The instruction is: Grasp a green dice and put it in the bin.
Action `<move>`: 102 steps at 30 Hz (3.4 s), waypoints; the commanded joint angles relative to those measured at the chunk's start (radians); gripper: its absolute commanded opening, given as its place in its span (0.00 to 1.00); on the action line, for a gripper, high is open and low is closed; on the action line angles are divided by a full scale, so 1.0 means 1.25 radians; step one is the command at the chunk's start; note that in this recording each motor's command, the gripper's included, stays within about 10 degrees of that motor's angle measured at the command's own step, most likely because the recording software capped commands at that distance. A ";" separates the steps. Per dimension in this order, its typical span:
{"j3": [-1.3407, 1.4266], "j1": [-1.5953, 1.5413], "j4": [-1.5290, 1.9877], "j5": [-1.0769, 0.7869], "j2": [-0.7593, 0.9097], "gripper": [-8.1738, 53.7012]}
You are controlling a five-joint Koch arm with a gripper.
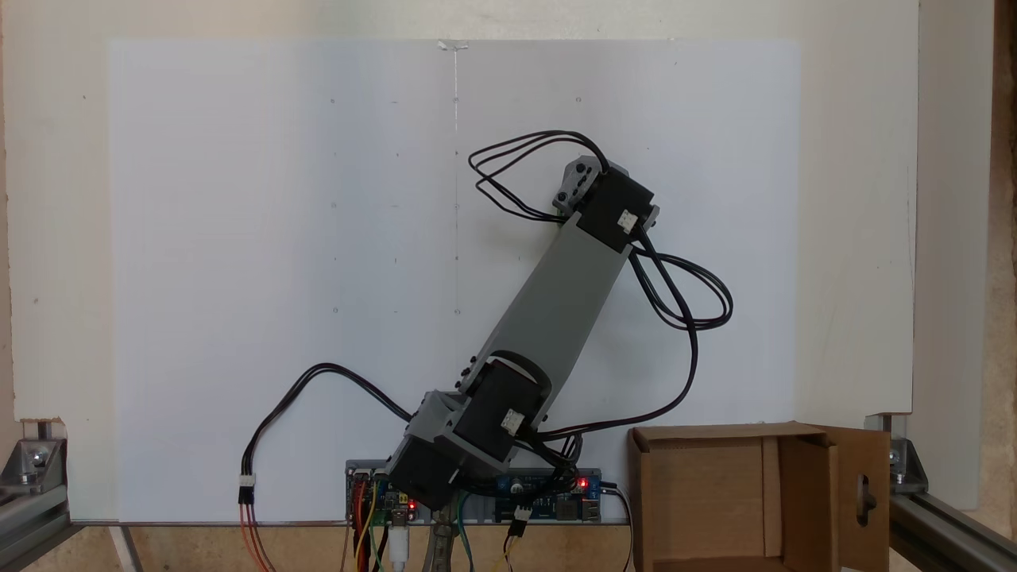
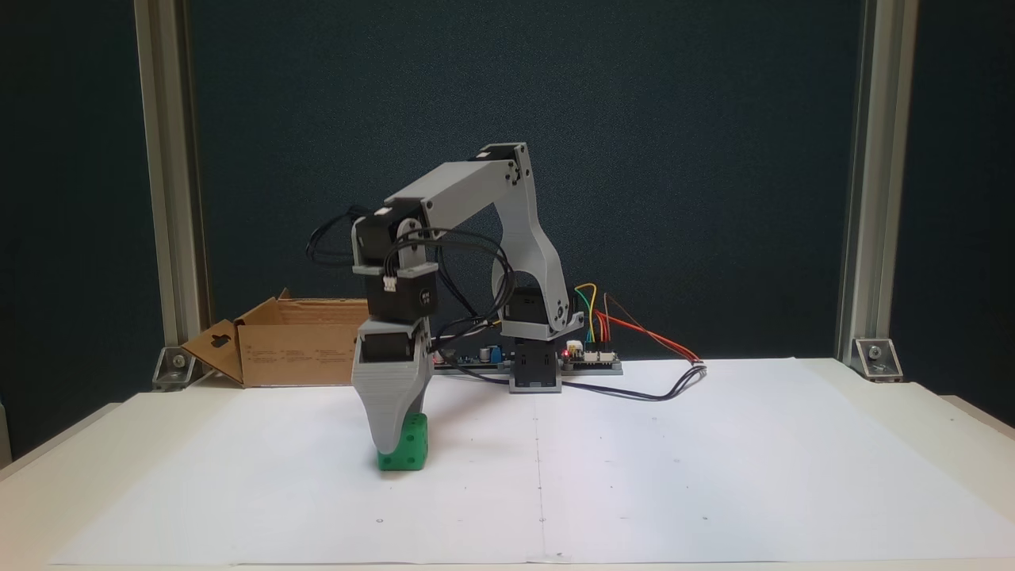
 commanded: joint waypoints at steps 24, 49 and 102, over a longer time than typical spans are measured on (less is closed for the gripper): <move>-0.012 -0.005 -0.065 -0.054 -0.017 0.84; 0.029 -0.021 -0.103 -0.054 -0.020 0.81; -0.438 0.249 0.437 0.455 0.274 0.32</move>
